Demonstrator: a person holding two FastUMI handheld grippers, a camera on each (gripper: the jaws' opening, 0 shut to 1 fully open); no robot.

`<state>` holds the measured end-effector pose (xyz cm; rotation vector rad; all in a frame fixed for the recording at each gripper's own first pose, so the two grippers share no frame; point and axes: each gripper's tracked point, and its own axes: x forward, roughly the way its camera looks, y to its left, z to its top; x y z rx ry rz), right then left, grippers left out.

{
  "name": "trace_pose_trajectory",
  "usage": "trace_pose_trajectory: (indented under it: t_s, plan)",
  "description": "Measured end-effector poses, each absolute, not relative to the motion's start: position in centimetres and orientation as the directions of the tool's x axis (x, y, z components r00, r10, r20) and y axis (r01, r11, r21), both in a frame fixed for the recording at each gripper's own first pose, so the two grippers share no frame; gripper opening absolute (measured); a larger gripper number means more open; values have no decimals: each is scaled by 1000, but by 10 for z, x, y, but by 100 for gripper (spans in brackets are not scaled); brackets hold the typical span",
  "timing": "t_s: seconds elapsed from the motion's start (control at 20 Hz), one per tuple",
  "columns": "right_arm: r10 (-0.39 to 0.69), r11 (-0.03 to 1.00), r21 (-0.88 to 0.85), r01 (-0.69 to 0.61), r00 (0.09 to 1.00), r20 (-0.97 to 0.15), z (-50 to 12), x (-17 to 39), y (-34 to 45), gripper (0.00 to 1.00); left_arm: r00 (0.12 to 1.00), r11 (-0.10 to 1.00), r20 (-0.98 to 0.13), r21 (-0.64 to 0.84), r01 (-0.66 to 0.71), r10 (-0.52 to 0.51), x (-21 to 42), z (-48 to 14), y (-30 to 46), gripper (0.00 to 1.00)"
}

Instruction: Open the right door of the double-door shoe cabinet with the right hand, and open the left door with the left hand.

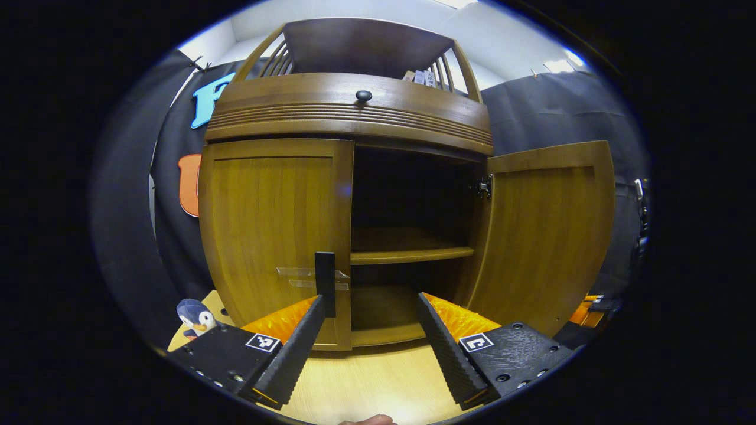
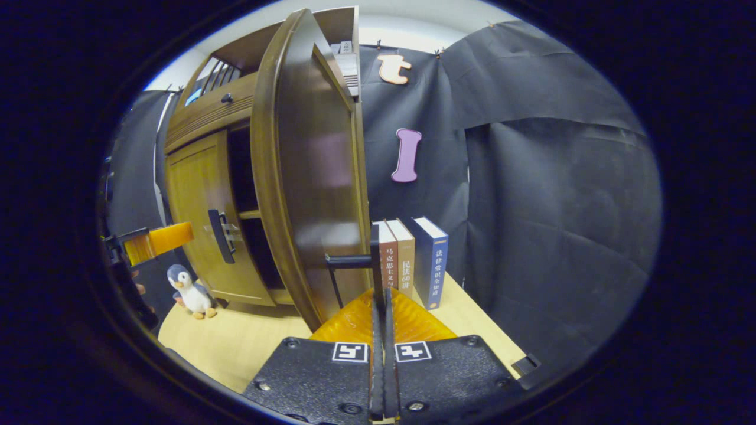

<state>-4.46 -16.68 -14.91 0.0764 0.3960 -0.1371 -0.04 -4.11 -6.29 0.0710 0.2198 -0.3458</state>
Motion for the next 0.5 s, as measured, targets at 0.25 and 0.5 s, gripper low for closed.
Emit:
trace_pose_trajectory:
  t_s: [0.25, 0.5]
  plan:
    - [-110, 988, 52, 142, 911, -397, -140, -55, -181, 4, 922, 945, -234, 29, 325, -310, 3, -63, -41, 95]
    - [-147, 984, 39, 176, 908, -392, -135, -64, -197, 4, 928, 955, -252, 39, 293, -274, 12, -70, -30, 94]
